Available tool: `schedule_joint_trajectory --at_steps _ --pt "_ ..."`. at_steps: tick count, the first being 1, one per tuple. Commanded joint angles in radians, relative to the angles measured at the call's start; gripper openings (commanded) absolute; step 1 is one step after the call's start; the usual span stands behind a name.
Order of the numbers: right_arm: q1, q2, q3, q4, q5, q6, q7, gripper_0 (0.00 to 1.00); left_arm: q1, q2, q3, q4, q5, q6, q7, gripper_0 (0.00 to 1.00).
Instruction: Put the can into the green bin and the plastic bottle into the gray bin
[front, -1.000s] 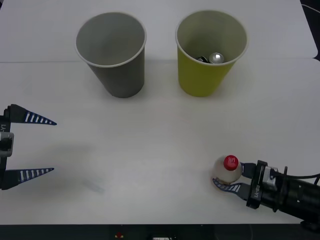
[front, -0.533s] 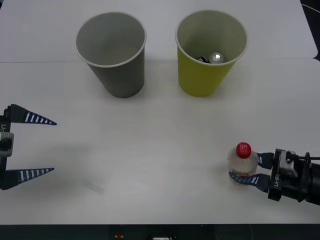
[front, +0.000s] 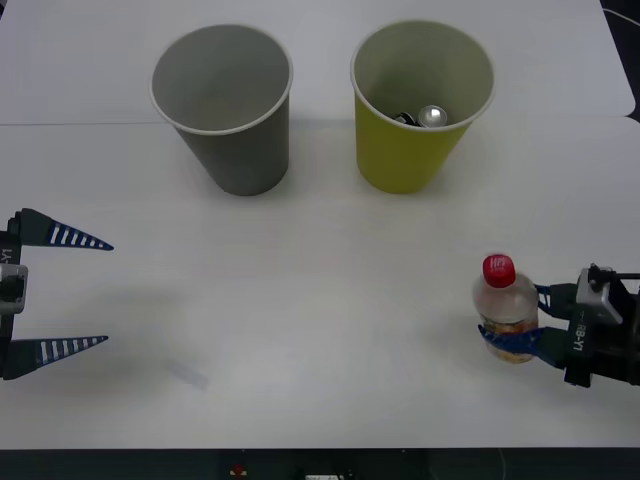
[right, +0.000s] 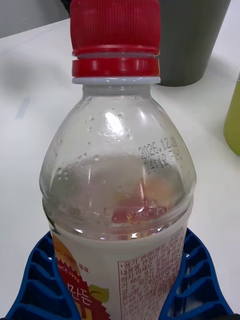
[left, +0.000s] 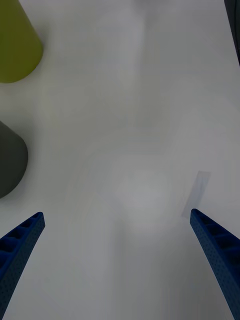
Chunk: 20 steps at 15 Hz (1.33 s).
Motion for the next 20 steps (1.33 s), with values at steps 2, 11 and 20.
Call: schedule_joint_trajectory --at_steps 2,11,20 --pt "-0.020 -0.003 -0.037 -0.149 0.097 -0.035 -0.174 0.00 0.000 0.000 0.000 0.000 0.000 0.000 0.000 1.00" --pt "-0.207 -0.035 -0.103 -0.437 0.308 -0.204 -0.631 0.00 0.000 0.000 0.000 0.000 0.000 0.000 0.000 1.00" --pt "-0.514 -0.119 0.080 -0.439 0.378 -0.204 -0.973 0.00 0.000 0.000 0.000 0.000 0.000 0.000 0.000 1.00"
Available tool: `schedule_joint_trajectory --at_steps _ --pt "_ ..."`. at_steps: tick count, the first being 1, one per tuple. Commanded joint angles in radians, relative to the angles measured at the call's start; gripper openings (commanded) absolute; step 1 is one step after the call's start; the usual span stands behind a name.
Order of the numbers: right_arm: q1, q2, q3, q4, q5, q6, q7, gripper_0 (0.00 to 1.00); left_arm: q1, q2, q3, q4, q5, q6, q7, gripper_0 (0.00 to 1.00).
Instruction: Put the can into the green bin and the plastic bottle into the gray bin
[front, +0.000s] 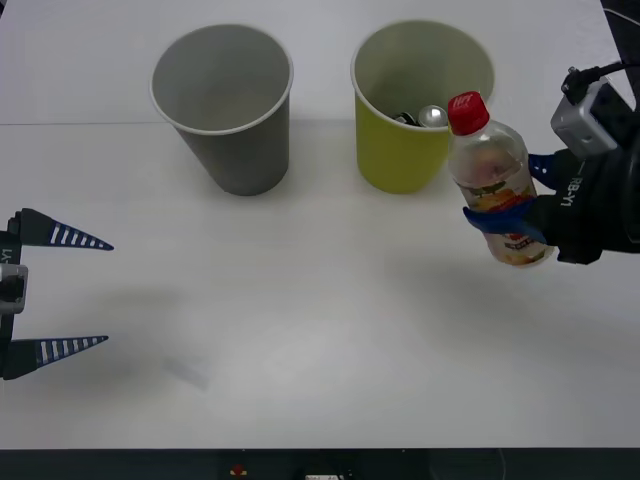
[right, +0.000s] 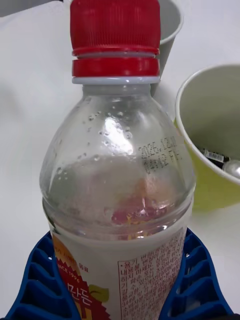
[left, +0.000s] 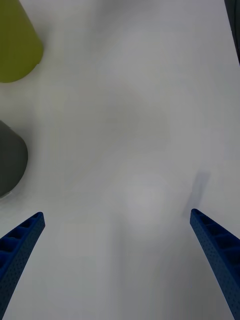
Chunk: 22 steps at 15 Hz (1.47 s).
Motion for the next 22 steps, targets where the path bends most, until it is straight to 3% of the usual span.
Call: schedule_joint_trajectory --at_steps 1,10,16,22 --pt "-0.108 -0.023 0.084 0.005 0.034 0.000 -0.115 0.00 0.000 0.000 0.000 0.000 0.000 0.000 0.000 1.00" --pt "-0.533 -0.006 0.317 0.264 0.127 0.000 -0.227 0.00 0.000 0.000 0.000 0.000 0.000 0.000 0.000 1.00" --pt "-0.780 0.120 0.429 0.546 0.282 0.000 -0.227 0.00 0.000 0.000 0.000 0.000 0.000 0.000 0.000 1.00" --pt "-1.016 0.239 0.485 0.899 0.339 0.000 -0.227 0.00 0.000 0.000 0.000 0.000 0.000 0.000 0.000 1.00"
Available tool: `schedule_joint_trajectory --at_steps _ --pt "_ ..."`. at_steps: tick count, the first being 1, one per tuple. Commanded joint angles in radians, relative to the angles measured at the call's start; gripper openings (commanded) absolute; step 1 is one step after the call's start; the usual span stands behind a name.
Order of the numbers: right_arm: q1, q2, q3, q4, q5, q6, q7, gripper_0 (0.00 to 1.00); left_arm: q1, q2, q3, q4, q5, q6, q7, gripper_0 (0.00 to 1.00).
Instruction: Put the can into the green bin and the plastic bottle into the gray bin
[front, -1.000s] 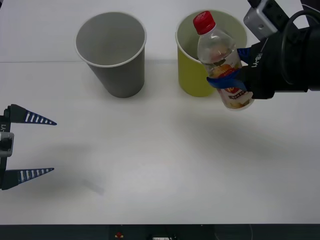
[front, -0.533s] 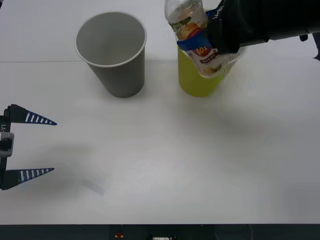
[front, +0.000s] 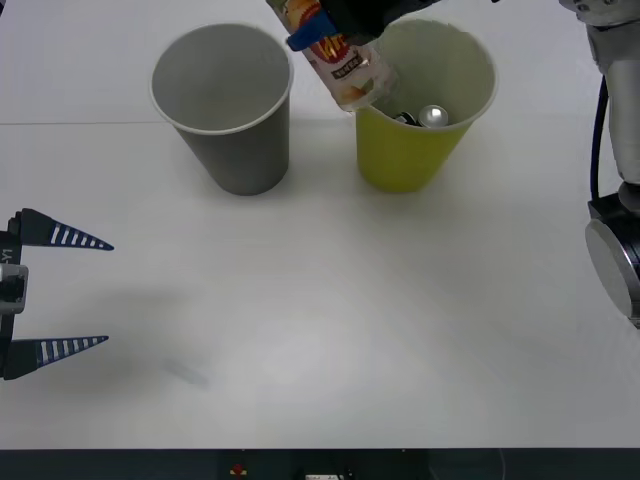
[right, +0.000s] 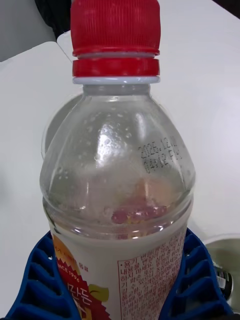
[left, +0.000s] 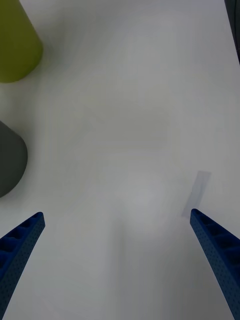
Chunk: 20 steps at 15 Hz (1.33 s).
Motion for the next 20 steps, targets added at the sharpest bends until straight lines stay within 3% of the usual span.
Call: schedule_joint_trajectory --at_steps 1,5,12,20 --pt "-0.088 0.068 0.001 0.147 0.029 0.022 0.001 0.00 0.000 0.000 0.000 0.000 0.000 0.000 0.000 1.00" --pt "-0.181 0.117 0.060 0.304 0.058 0.167 0.004 0.00 0.000 0.000 0.000 0.000 0.000 0.000 0.000 1.00" --pt "-0.305 0.160 0.202 0.577 0.034 0.399 0.006 0.00 0.000 0.000 0.000 0.000 0.000 0.000 0.000 1.00" --pt "-0.422 0.231 0.279 0.854 -0.037 0.526 0.063 0.00 0.000 0.000 0.000 0.000 0.000 0.000 0.000 1.00"
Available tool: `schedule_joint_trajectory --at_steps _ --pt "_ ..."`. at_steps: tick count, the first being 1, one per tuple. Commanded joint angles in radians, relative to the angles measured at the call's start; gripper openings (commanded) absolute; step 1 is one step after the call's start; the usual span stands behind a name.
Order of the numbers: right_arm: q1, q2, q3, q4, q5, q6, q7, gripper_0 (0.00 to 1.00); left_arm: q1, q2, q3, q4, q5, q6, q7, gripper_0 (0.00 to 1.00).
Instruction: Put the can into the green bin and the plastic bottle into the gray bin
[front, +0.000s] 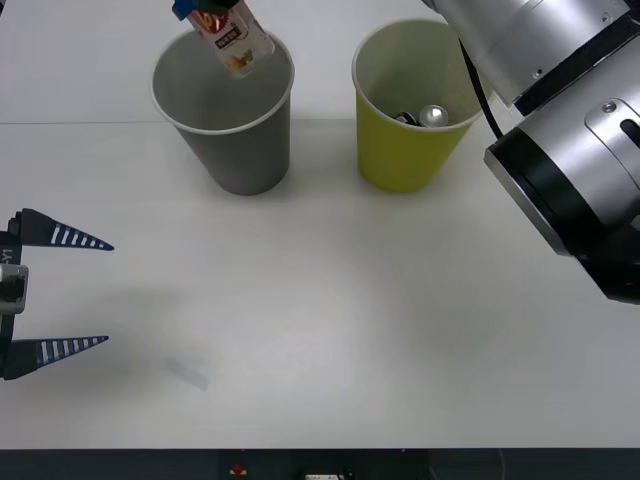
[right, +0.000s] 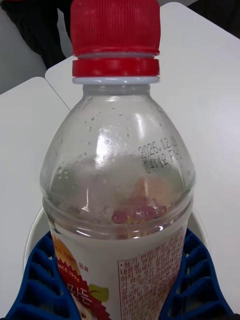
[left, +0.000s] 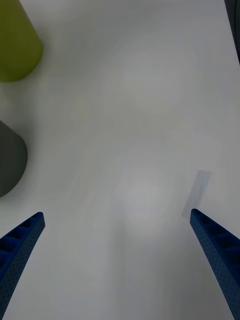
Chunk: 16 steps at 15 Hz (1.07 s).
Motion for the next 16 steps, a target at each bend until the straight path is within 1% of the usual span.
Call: schedule_joint_trajectory --at_steps 1,3,4,9,10,11,12,16 --pt "-0.024 0.016 0.045 0.074 -0.031 0.058 0.017 0.00 0.000 0.000 0.000 0.000 0.000 0.000 0.000 1.00" --pt "-0.035 0.016 0.098 0.103 -0.088 0.101 0.017 0.00 0.000 0.000 0.000 0.000 0.000 0.000 0.000 1.00" --pt "-0.035 0.016 0.123 0.103 -0.103 0.112 0.017 0.00 0.000 0.000 0.000 0.000 0.000 0.000 0.000 1.00" --pt "-0.035 0.016 0.138 0.105 -0.112 0.117 0.017 0.00 0.000 0.000 0.000 0.000 0.000 0.000 0.000 1.00" --pt "-0.035 0.016 0.140 0.103 -0.114 0.117 0.017 0.09 0.000 0.000 0.000 0.000 0.000 0.000 0.000 1.00" --pt "-0.035 0.016 0.140 0.103 -0.108 0.121 0.017 0.79 0.000 0.000 0.000 0.000 0.000 0.000 0.000 1.00" --pt "-0.035 0.016 0.140 0.103 -0.109 0.126 0.017 1.00 0.000 0.000 0.000 0.000 0.000 0.000 0.000 1.00" --pt "-0.035 0.016 0.140 0.103 -0.114 0.127 0.020 1.00 0.000 0.000 0.000 0.000 0.000 0.000 0.000 1.00"
